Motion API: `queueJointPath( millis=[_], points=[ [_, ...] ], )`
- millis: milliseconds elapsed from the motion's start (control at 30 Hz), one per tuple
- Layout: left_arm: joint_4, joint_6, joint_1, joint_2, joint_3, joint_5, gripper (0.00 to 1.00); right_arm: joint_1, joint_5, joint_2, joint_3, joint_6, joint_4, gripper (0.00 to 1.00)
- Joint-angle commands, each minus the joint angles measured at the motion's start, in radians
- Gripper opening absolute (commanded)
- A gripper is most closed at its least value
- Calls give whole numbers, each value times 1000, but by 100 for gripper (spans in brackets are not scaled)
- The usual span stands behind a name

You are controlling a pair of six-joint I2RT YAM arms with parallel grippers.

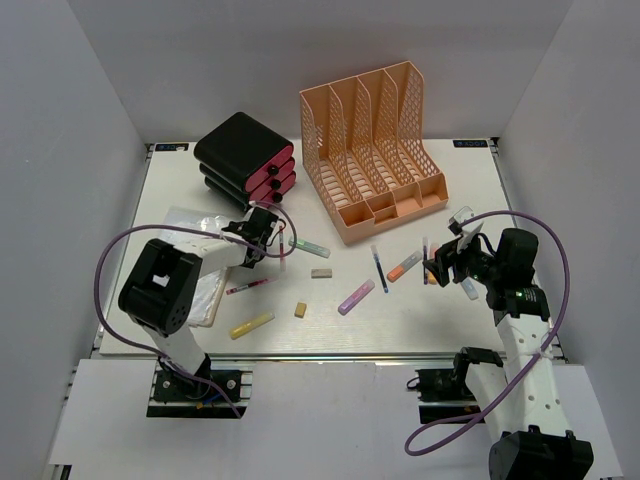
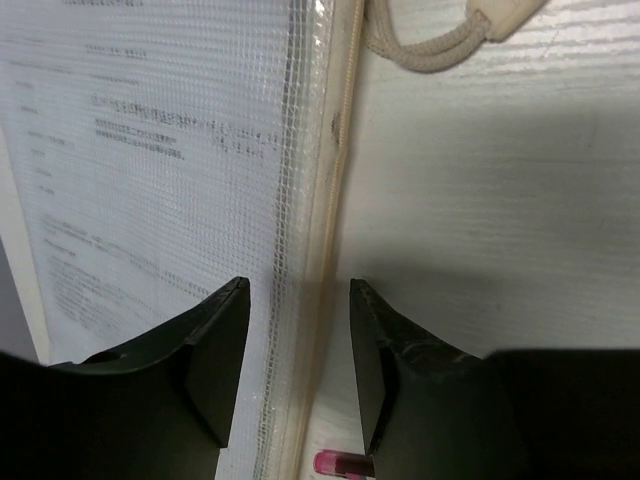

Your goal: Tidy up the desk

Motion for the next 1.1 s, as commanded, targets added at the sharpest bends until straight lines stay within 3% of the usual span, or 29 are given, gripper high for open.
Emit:
queueJointPath(
  millis=[0,500,933,1033,1067],
  points=[
    [8,-4,-6,33,25,-52,55,1,-6,-3,25,-9,4,70],
    [-12,-27,14,79,2,-34,51,0,-6,-12,26,-9,5,70],
    [-14,-23,14,143,-1,-30,31,-3,-4,-19,25,-7,7,69],
    [-21,-26,14,139,-2,-43,21,-3,-3,-19,25,-7,7,69],
    [-21,-27,14,134,-2,-47,13,-2,-6,-21,25,-9,4,69]
  ],
)
